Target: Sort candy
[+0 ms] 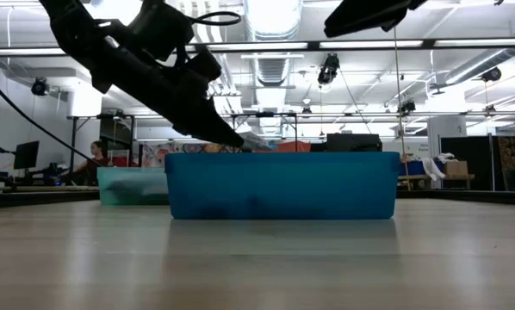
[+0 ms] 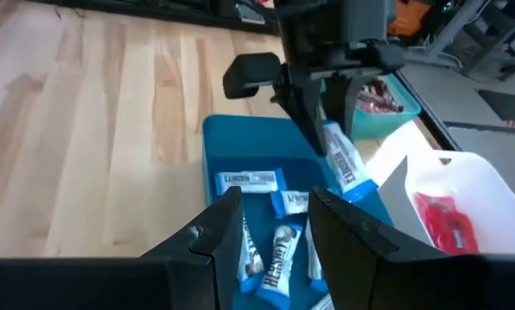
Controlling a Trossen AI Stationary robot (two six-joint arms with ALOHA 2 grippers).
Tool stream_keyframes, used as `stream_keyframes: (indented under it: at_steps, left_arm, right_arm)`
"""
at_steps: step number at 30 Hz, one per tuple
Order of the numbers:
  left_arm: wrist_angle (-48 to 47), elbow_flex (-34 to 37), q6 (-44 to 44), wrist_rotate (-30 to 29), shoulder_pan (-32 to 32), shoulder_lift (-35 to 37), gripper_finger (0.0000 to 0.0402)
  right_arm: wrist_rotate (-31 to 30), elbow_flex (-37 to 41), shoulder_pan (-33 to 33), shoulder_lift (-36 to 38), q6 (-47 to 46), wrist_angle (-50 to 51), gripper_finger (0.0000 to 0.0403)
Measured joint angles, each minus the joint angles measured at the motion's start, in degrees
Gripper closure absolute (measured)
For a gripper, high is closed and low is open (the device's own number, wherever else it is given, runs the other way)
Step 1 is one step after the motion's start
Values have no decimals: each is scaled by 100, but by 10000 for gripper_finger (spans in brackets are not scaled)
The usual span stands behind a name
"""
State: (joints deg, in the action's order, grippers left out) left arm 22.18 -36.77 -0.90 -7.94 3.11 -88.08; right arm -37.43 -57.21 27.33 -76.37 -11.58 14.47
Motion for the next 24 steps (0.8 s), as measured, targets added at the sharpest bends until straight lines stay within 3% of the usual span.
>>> stream_keyframes:
  at_steps: [8,24]
  left_arm:
    - [185,6,57,-13,0,-2,301]
    - [262,6,344,-23,-19,32,232]
  right_arm:
    - [-5,0,0,204,36,159,275]
    - [-6,0,0,134,312,167,275]
